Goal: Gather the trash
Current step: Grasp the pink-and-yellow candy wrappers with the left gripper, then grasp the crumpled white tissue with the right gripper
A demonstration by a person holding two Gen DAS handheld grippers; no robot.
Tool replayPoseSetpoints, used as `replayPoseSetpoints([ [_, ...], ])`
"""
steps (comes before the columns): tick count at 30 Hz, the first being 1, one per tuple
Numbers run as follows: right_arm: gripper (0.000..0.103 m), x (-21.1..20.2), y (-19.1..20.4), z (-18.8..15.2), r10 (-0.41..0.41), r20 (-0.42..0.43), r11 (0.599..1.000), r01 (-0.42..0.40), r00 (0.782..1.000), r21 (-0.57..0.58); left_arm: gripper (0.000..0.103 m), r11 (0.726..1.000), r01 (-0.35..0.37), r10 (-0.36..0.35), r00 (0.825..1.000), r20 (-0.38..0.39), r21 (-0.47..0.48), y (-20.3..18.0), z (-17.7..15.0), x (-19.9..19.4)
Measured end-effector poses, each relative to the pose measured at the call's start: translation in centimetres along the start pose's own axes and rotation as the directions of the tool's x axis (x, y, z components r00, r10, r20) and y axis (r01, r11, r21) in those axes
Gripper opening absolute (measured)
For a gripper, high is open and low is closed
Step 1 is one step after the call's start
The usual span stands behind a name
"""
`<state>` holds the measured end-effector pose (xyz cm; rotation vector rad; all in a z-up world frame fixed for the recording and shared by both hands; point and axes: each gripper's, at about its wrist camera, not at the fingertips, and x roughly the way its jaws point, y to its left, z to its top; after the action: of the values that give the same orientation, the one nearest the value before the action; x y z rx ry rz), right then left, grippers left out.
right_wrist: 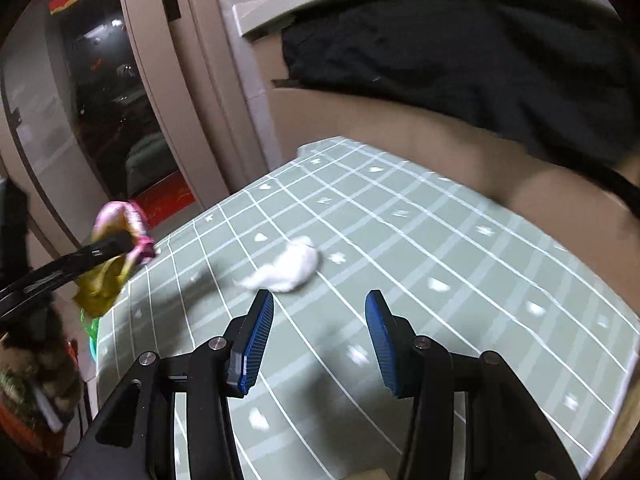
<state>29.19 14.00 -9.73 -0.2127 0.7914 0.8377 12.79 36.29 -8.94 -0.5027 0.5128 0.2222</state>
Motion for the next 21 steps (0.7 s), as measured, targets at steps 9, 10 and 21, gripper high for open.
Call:
replayPoseSetpoints([
  [9,0.046,9.2,2.5,2.3,-0.089,-0.043,0.994,0.086,0.995,-0.063,0.011,0.998,-0.008,0.008,1.0,0.011,-0.055,3.3,0.0,0.8],
  [10,0.046,9.7,2.4,2.3,-0.089,-0.054,0.994,0.086,0.995,-0.066,0.011,0.998,-0.004,0.004,1.0,0.007,-0.063,3.6,0.0,1.0],
  [21,0.024,6.5,1.5,2.0,-0.029,-0.052,0.996,0.024,0.998,-0.088,0.011,0.997,0.028,-0.03,0.999,-0.017,-0.069,2.7,-0.1,2.7],
])
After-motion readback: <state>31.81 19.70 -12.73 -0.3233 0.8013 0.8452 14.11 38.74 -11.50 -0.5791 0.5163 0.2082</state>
